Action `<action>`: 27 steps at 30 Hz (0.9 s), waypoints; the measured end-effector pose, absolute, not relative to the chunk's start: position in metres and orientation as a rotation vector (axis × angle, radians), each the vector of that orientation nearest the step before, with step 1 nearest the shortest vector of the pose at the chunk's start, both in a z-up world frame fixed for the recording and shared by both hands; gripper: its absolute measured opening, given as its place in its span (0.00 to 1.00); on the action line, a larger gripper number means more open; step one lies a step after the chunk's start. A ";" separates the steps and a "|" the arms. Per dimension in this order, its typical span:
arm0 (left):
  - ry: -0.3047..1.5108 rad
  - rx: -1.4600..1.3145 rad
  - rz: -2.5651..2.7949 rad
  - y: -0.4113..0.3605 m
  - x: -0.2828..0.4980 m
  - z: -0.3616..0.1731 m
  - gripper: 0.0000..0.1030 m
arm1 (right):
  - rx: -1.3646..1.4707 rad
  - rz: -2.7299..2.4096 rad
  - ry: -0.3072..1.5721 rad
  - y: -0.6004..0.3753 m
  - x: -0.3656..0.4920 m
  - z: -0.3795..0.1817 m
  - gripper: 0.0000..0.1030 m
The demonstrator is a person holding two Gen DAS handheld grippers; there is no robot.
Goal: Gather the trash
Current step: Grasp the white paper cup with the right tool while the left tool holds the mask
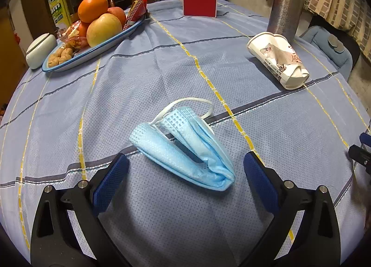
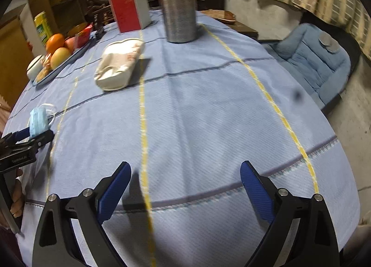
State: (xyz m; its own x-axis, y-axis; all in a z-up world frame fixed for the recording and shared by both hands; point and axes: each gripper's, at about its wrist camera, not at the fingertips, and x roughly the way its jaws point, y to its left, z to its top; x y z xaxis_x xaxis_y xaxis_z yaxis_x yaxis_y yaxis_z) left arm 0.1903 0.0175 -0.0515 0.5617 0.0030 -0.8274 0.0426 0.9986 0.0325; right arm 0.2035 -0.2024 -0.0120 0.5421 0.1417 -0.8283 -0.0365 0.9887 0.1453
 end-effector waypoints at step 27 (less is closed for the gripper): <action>0.973 0.045 0.005 0.017 0.190 -0.051 0.95 | 0.228 0.253 0.920 -0.131 0.331 -0.010 0.91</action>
State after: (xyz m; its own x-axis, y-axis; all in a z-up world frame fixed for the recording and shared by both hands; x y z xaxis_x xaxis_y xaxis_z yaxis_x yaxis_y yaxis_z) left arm 0.1897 0.0168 -0.0515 0.5629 0.0243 -0.8262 0.0159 0.9991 0.0403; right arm 0.3306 -0.1315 -0.0098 0.5797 0.3113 -0.7530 -0.1175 0.9464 0.3009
